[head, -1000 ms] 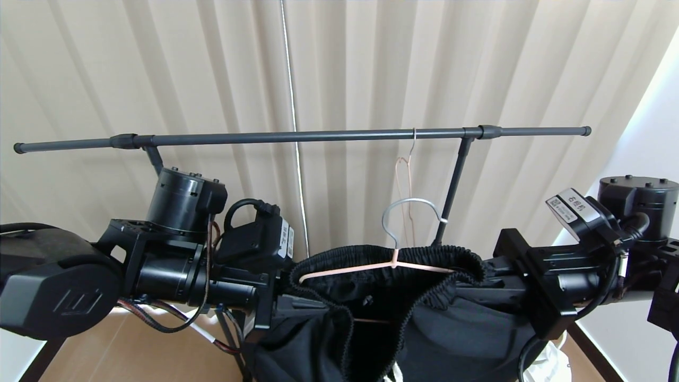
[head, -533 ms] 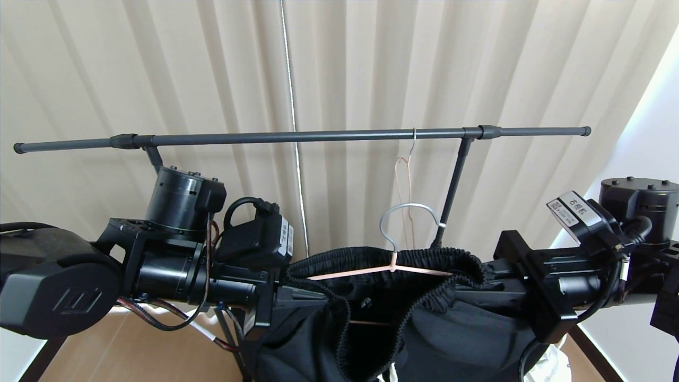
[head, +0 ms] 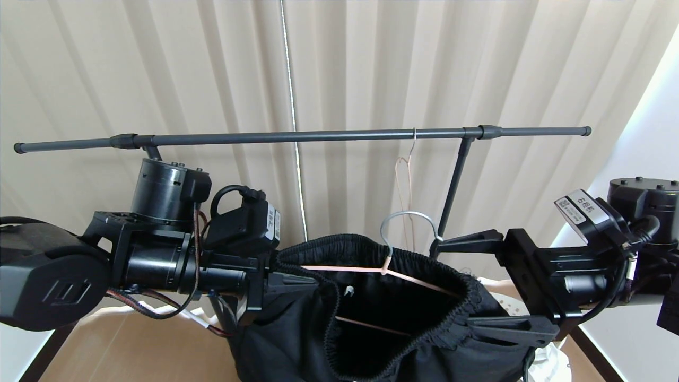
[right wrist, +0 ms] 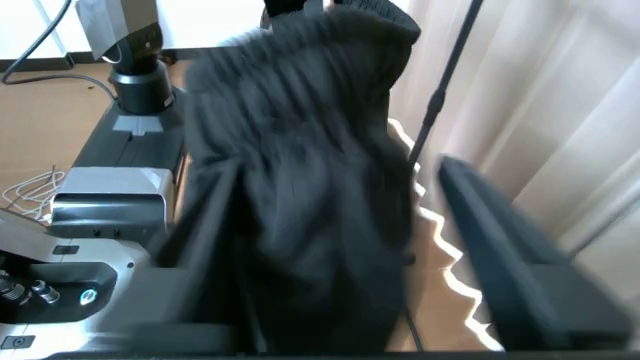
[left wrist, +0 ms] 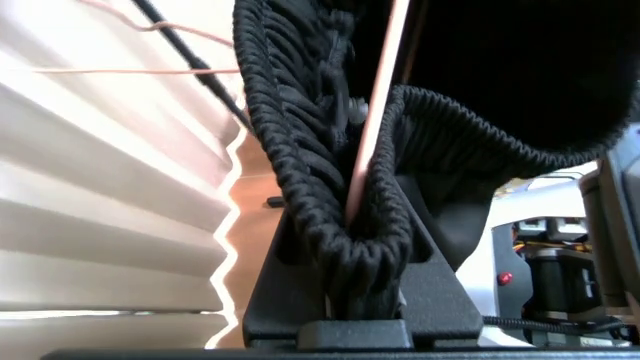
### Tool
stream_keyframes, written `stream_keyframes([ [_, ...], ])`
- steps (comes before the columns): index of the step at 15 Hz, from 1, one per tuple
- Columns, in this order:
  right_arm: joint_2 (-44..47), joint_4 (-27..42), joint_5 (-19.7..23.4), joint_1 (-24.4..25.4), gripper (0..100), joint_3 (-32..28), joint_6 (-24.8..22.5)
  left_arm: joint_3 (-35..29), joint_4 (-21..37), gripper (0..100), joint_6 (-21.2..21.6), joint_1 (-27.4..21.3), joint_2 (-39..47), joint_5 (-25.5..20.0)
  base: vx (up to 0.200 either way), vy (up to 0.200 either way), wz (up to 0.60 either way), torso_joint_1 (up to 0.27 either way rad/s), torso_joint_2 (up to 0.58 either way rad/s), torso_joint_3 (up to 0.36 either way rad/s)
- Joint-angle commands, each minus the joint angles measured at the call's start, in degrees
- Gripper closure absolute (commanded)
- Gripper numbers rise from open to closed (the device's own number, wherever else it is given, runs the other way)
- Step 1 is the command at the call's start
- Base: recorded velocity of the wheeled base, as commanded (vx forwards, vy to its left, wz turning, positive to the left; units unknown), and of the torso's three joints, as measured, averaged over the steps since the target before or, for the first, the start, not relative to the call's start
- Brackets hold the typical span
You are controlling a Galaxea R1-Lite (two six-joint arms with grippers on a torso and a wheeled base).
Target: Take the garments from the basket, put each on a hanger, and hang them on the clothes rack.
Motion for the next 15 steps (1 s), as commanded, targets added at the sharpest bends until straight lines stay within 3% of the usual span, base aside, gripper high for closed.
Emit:
stream_keyframes([
  [1, 0.0, 0.0, -0.1, -0.6, 0, -0.1, 0.0, 0.0, -0.2, 100, -0.2, 1.1, -0.2, 0.0, 0.0, 0.0, 0.0, 0.0, 0.0, 0.0],
  [8, 0.2, 0.0, -2.6, -4.5, 0, -1.0, -0.4, 0.0, -2.0, 100, -0.4, 3.8, -0.1, 0.0, 0.0, 0.0, 0.0, 0.0, 0.0, 0.0],
  [15, 1.3, 0.0, -6.6, -4.7, 0, -0.4, -0.4, -0.6, -4.1, 100, -3.3, 7.1, -0.2, 0.1, 0.0, 0.0, 0.0, 0.0, 0.0, 0.0],
])
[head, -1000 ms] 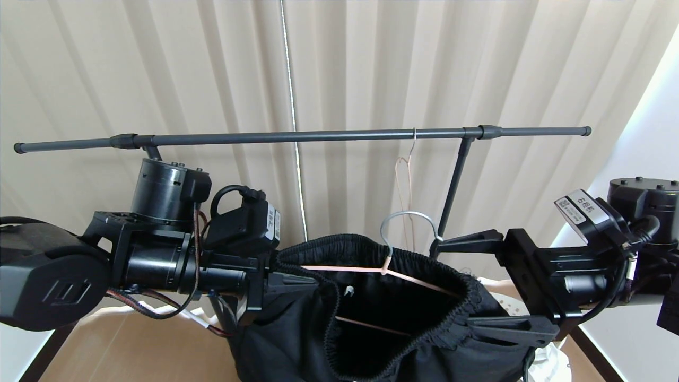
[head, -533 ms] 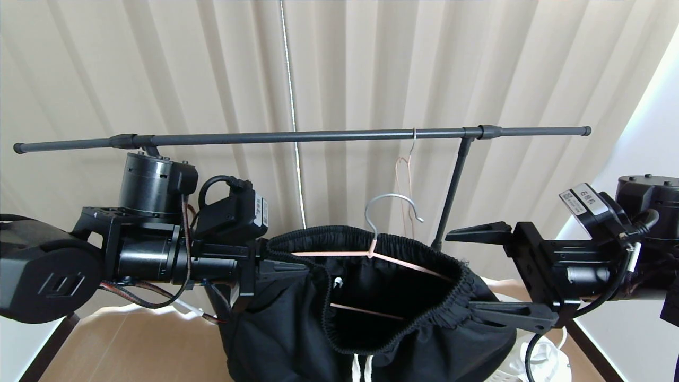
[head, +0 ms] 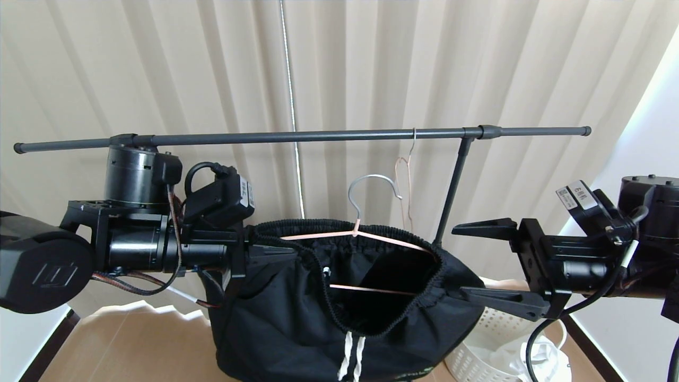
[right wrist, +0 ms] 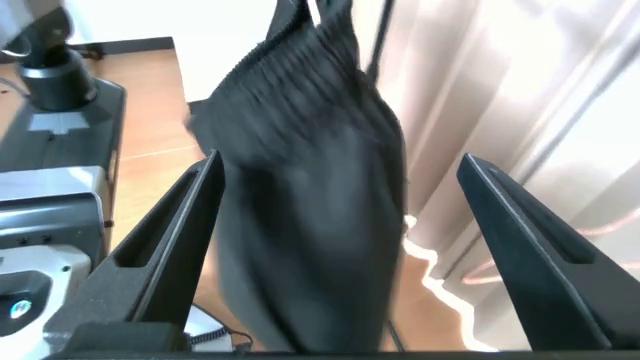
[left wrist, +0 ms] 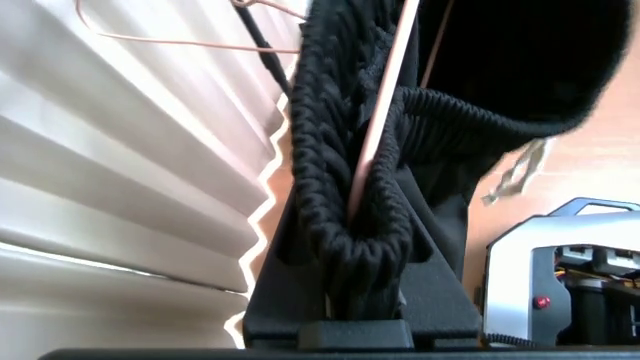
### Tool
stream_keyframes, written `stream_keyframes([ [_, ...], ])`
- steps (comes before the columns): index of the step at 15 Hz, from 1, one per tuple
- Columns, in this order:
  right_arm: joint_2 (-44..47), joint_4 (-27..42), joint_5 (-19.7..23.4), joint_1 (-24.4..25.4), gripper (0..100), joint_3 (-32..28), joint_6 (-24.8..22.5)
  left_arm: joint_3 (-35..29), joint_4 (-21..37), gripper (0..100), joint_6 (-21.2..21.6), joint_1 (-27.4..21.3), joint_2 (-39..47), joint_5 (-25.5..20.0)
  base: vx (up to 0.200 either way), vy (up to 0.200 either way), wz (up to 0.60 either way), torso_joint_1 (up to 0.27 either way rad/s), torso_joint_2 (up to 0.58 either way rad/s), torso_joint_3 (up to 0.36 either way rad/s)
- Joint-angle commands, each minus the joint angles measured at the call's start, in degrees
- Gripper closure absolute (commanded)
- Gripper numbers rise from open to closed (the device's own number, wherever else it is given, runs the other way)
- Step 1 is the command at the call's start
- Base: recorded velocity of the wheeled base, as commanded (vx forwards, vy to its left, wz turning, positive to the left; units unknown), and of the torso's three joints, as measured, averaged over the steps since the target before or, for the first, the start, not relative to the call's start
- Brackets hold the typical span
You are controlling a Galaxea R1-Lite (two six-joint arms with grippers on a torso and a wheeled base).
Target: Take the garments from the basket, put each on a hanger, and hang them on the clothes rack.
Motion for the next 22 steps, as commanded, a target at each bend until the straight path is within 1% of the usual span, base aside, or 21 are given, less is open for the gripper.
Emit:
stream_keyframes([
  [1, 0.8, 0.0, -0.3, 0.0, 0, -0.2, 0.0, 0.0, -0.2, 100, 0.1, 1.1, -0.1, 0.0, 0.0, 0.0, 0.0, 0.0, 0.0, 0.0],
  [4, 0.9, -0.1, -0.5, 0.0, 0, -0.9, 0.2, 0.0, -0.4, 100, 0.0, 2.0, -0.1, 0.0, 0.0, 0.0, 0.0, 0.0, 0.0, 0.0],
  [6, 0.9, -0.2, -0.4, -0.1, 0, -0.9, 0.2, 0.1, -1.2, 100, -1.0, 2.0, -0.1, 0.0, 0.0, 0.0, 0.0, 0.0, 0.0, 0.0],
  [8, 2.4, -0.6, 0.6, -3.2, 0, -0.9, 0.5, 0.0, -2.8, 100, -5.4, 2.0, -0.8, -0.1, 0.0, 0.0, 0.0, 0.0, 0.0, 0.0],
  [9, 3.0, -1.4, 1.3, -4.1, 0, -0.9, 0.5, 0.0, -3.3, 100, -6.4, 2.0, -0.8, -0.1, 0.0, 0.0, 0.0, 0.0, 0.0, 0.0],
  [10, 5.1, -5.0, 5.4, -7.4, 0, -0.2, 0.6, 0.2, -5.0, 100, -9.3, 2.0, -1.1, -0.1, 0.0, 0.0, 0.0, 0.0, 0.0, 0.0],
  [12, 6.5, -6.4, 7.0, -9.2, 0, 0.7, 0.6, 0.3, -5.0, 100, -11.4, 2.1, -2.0, -0.1, 0.0, 0.0, 0.0, 0.0, 0.0, 0.0],
  [14, 8.3, -6.4, 7.1, -10.3, 0, 1.5, 0.6, 0.3, -5.1, 100, -13.4, 2.1, -3.5, -0.1, 0.0, 0.0, 0.0, 0.0, 0.0, 0.0],
  [18, 12.3, -6.6, 7.5, -12.5, 0, 3.0, 0.6, 0.6, -5.0, 100, -15.0, 2.8, -4.4, -0.1, 0.0, 0.0, 0.0, 0.0, 0.0, 0.0],
  [21, 18.8, -13.5, 7.4, -12.2, 0, 5.3, 0.3, 0.4, -5.1, 100, -15.8, 2.8, -4.4, -0.1, 0.0, 0.0, 0.0, 0.0, 0.0, 0.0],
  [22, 21.9, -17.7, 7.1, -12.0, 0, 5.7, 0.6, 0.2, -5.1, 100, -17.0, 2.8, -4.3, -0.1, 0.0, 0.0, 0.0, 0.0, 0.0, 0.0],
])
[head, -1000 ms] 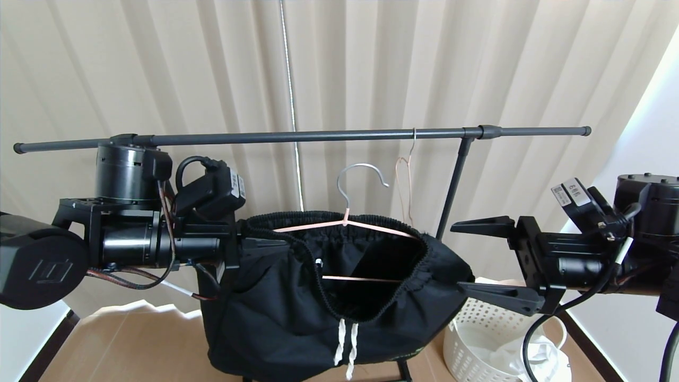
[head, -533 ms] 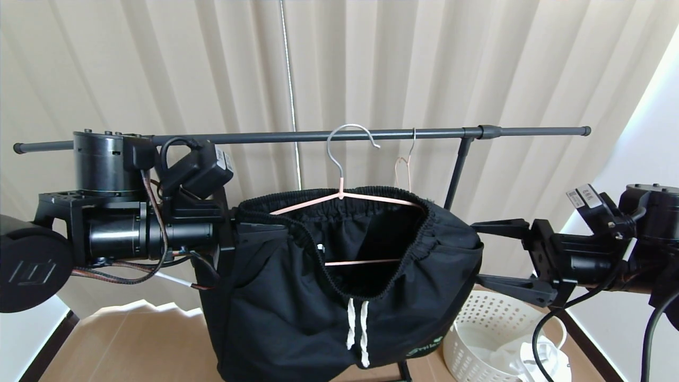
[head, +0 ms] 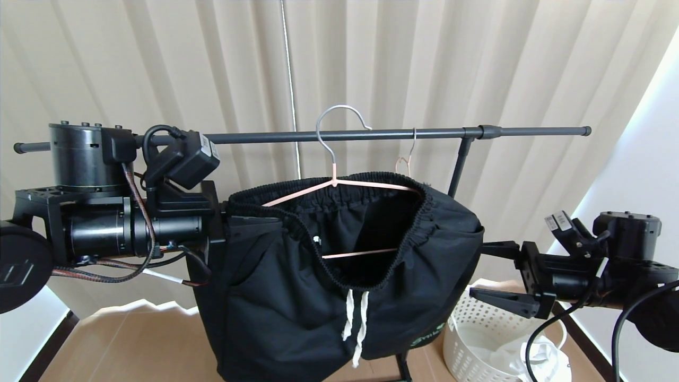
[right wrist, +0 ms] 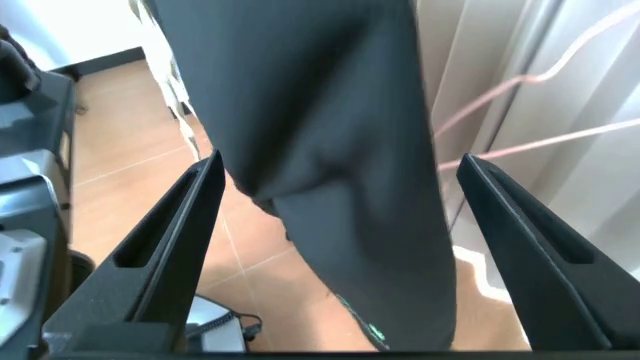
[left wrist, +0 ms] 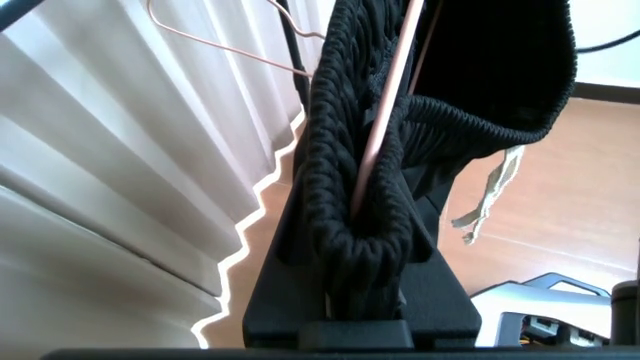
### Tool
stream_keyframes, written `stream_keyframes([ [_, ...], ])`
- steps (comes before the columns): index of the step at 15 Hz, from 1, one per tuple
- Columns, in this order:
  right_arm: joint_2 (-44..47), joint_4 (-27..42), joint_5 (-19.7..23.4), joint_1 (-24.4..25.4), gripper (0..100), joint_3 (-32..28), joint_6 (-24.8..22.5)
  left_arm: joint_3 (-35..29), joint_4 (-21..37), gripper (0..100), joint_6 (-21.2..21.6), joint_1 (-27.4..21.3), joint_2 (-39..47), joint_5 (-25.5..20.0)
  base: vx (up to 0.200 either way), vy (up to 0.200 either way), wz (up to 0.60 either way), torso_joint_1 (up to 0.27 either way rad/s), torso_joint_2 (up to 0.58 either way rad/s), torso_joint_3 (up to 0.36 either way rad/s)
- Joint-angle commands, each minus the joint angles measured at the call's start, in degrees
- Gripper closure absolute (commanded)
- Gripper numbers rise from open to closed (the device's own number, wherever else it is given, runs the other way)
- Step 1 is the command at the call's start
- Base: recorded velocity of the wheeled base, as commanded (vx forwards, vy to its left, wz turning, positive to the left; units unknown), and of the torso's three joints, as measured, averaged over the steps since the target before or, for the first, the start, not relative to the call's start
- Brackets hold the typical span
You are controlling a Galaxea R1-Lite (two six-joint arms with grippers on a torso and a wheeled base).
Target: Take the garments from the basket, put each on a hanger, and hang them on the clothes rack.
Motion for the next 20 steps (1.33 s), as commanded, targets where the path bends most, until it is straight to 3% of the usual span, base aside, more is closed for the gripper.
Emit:
stream_keyframes([
  [1, 5.5, -2.4, -0.2, 0.3, 0, 1.0, 0.1, -0.2, 0.0, 100, -0.2, 0.0, -0.1, 0.0, 0.0, 0.0, 0.0, 0.0, 0.0, 0.0],
  [5, 7.6, -3.6, -2.3, 1.9, 0, 0.4, 0.6, -0.5, 0.0, 100, -0.8, -0.6, -0.1, 0.0, 0.0, 0.0, 0.0, 0.0, 0.0, 0.0],
  [8, 7.5, -3.7, -4.1, 2.0, 0, -1.0, 5.0, -0.3, 0.0, 100, -0.8, -1.1, -0.7, 0.0, 0.0, 0.0, 0.0, 0.0, 0.0, 0.0],
  [11, 7.7, -6.0, -4.7, 2.6, 0, -0.5, 5.7, 0.1, 0.1, 100, -0.9, -1.1, -0.7, 0.0, 0.0, 0.0, 0.0, 0.0, 0.0, 0.0],
  [12, 7.7, -6.4, -4.9, 2.6, 100, -0.4, 5.7, 0.2, 0.0, 100, -0.9, -1.0, -0.7, 0.0, 0.0, 0.0, 0.0, 0.0, 0.0, 0.0],
  [18, 8.1, -6.5, -5.4, 2.5, 100, -0.7, 5.7, 0.4, 0.0, 100, -4.5, -0.7, -2.4, 0.0, 0.0, 0.0, 0.0, 0.0, 0.0, 0.0],
  [20, 8.0, -6.6, -7.6, 2.3, 100, -1.0, 5.7, 0.4, 0.0, 100, -5.7, -0.3, -2.5, 0.0, 0.0, 0.0, 0.0, 0.0, 0.0, 0.0],
])
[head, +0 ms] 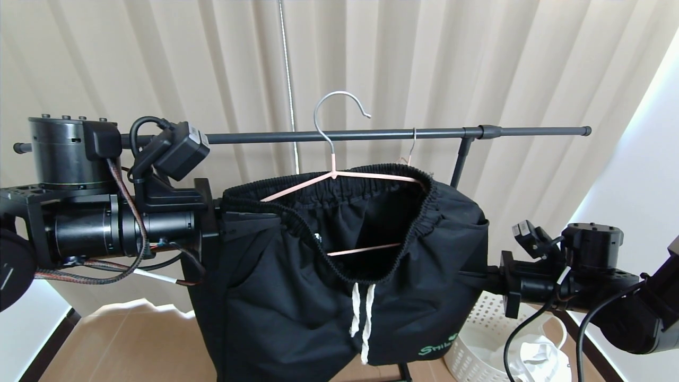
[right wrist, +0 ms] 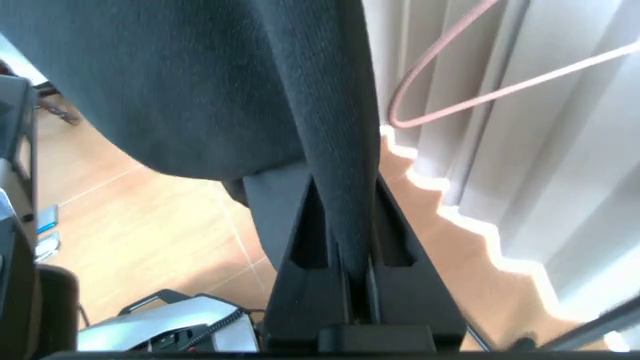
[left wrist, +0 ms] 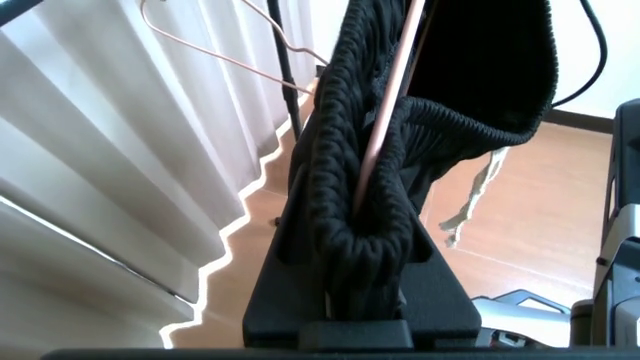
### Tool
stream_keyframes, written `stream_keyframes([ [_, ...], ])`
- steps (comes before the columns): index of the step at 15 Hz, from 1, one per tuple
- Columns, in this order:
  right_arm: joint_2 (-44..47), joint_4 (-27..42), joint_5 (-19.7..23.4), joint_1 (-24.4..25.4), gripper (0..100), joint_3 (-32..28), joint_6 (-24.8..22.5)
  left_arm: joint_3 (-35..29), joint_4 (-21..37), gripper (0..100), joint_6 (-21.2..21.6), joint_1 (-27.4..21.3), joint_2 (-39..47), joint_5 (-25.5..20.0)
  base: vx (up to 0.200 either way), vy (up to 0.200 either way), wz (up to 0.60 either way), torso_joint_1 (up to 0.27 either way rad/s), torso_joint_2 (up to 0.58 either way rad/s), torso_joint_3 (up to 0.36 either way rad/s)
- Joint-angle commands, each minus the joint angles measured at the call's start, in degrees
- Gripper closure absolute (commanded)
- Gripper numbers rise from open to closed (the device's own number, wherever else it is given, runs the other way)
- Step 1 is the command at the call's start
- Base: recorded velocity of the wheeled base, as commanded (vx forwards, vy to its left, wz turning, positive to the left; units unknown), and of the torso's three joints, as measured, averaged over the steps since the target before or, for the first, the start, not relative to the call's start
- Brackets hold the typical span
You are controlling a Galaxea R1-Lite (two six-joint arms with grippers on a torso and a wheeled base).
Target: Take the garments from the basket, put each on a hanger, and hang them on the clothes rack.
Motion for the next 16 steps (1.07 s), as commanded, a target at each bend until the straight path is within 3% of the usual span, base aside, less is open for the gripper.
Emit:
stream_keyframes([
  [1, 0.0, 0.0, -0.8, -0.2, 100, -0.2, 0.0, 0.0, 0.0, 100, -0.6, 0.2, -0.3, 0.0, 0.0, 0.0, 0.0, 0.0, 0.0, 0.0],
  [7, -0.1, 0.0, -2.1, -1.6, 100, -1.1, 0.0, 0.7, 0.0, 100, -1.5, 3.7, -1.9, -0.2, 0.0, 0.0, 0.0, 0.0, 0.0, 0.0],
  [16, -0.3, 0.0, -3.4, -1.9, 100, -1.0, -0.1, 1.9, -0.5, 100, -1.3, 5.1, -3.4, -0.3, 0.0, 0.0, 0.0, 0.0, 0.0, 0.0],
])
